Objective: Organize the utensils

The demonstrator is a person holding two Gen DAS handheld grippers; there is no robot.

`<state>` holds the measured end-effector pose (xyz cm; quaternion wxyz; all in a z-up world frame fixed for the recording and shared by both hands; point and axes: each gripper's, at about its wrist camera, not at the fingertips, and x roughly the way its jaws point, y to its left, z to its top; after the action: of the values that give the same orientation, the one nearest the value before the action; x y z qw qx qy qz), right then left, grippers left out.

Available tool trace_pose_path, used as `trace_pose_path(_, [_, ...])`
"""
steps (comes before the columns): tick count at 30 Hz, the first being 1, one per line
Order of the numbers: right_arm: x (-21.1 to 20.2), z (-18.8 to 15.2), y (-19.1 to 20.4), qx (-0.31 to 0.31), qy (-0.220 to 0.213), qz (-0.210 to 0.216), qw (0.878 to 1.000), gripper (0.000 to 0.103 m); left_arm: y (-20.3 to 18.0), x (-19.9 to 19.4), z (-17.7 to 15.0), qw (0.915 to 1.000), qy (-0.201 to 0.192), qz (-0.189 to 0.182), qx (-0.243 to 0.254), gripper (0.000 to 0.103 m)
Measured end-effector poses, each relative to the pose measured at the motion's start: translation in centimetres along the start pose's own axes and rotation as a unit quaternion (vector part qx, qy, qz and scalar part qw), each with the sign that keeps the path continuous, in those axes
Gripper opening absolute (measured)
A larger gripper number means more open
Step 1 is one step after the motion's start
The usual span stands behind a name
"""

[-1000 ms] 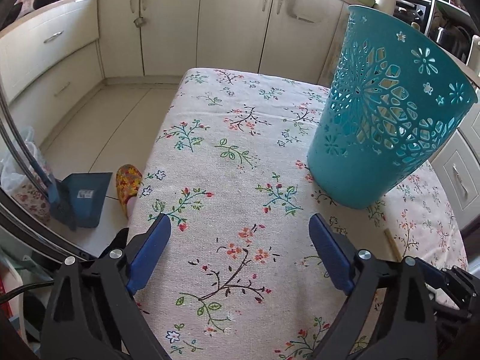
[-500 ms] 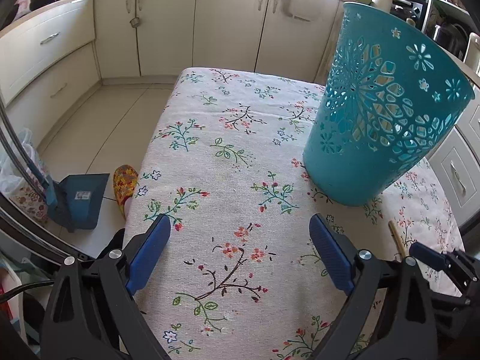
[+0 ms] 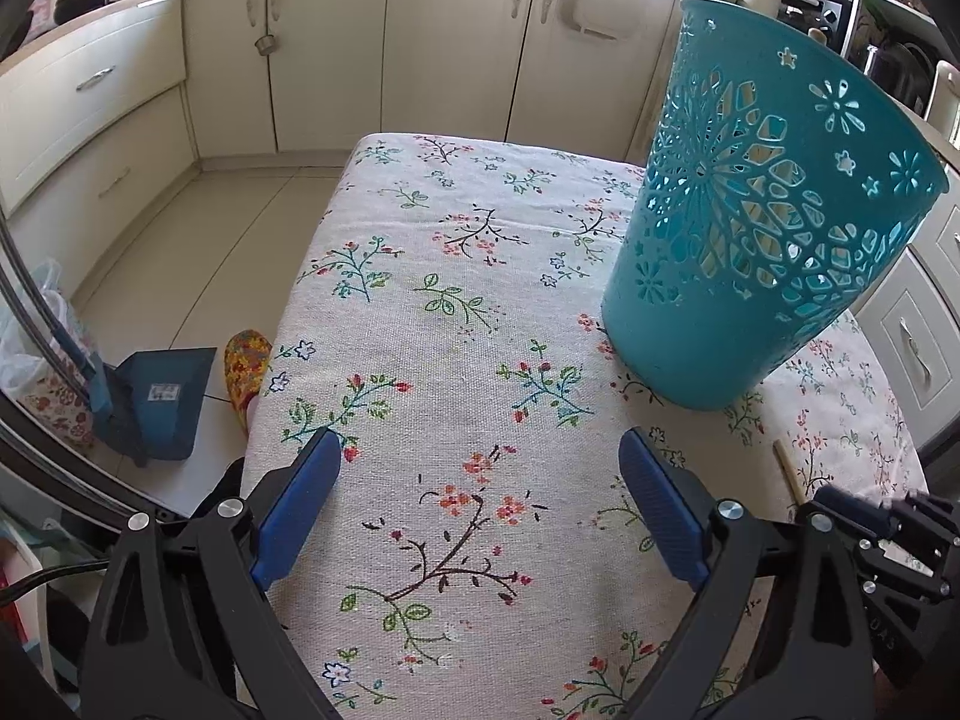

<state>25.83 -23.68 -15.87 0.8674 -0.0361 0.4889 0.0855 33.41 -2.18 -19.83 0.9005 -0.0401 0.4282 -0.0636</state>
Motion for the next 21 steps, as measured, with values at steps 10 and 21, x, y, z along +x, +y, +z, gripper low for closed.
trace_pose_path(10, [-0.4,-1.4,-0.3,0.009,-0.011,-0.015,1.0,0.063,-0.1,0.1,0.0,1.0,0.003,0.005,0.0,0.09])
trace_pose_path(21, [-2.5,-0.7,-1.7,0.088,-0.043,0.071,0.993,0.006,0.0,0.1,0.0,1.0,0.003,0.005,0.001,0.09])
